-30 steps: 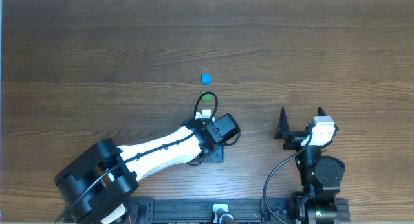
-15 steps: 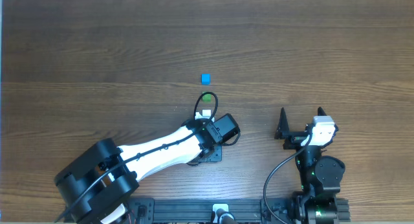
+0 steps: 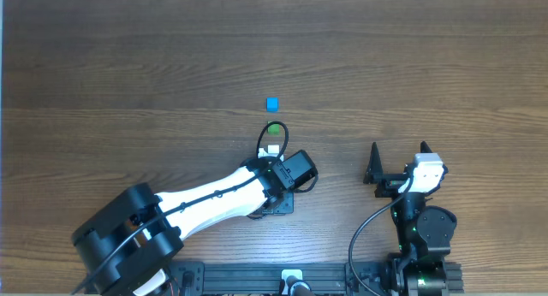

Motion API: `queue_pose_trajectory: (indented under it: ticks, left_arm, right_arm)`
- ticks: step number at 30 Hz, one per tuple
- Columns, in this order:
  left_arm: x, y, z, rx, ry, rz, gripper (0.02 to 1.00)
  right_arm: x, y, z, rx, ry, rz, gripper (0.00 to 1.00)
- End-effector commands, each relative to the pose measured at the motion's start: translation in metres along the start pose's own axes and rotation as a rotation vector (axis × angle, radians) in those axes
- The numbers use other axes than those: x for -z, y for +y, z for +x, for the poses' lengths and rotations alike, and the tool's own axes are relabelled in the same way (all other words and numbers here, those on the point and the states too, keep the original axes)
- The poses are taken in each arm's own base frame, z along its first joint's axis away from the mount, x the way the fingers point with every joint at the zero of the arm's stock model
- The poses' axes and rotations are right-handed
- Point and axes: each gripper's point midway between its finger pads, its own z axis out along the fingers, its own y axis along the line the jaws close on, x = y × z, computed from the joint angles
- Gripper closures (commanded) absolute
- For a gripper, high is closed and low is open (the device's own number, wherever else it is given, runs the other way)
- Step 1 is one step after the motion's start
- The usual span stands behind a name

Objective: Stack Cubes

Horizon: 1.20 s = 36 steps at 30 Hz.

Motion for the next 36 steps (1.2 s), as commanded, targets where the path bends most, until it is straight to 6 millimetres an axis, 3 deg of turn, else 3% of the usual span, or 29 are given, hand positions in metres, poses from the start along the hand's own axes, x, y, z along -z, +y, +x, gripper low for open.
queue_pose_trajectory:
  ticks: [1,8,12,19,28,36]
  left_arm:
    - [0.033,-0.014,-0.013,-0.003,-0.059,0.059,0.978]
    - [0.097,-0.023,-0.043,0.021,-0.098,0.076,0.978]
    - [0.117,-0.022,-0.068,0.051,-0.124,0.088,0.98]
    - [0.1,-0.01,-0.094,0.086,-0.088,0.06,0.98]
    - [0.072,-0.01,-0.106,0.057,-0.07,0.028,0.976]
    - [0.061,-0.004,-0.111,0.066,-0.079,-0.016,0.98]
  right_arm:
    - [0.0,0.0,0.001,-0.002,-0.004,-0.001,0.007]
    - [0.0,0.0,0.001,-0.002,-0.004,-0.001,0.009]
    - [0.0,0.0,0.001,-0.002,-0.004,-0.001,0.009]
    - [0.0,0.0,0.001,-0.002,-0.004,-0.001,0.007]
    - [0.0,0.0,0.001,-0.002,-0.004,-0.001,0.007]
    - [0.0,0.0,0.001,-0.002,-0.004,-0.001,0.007]
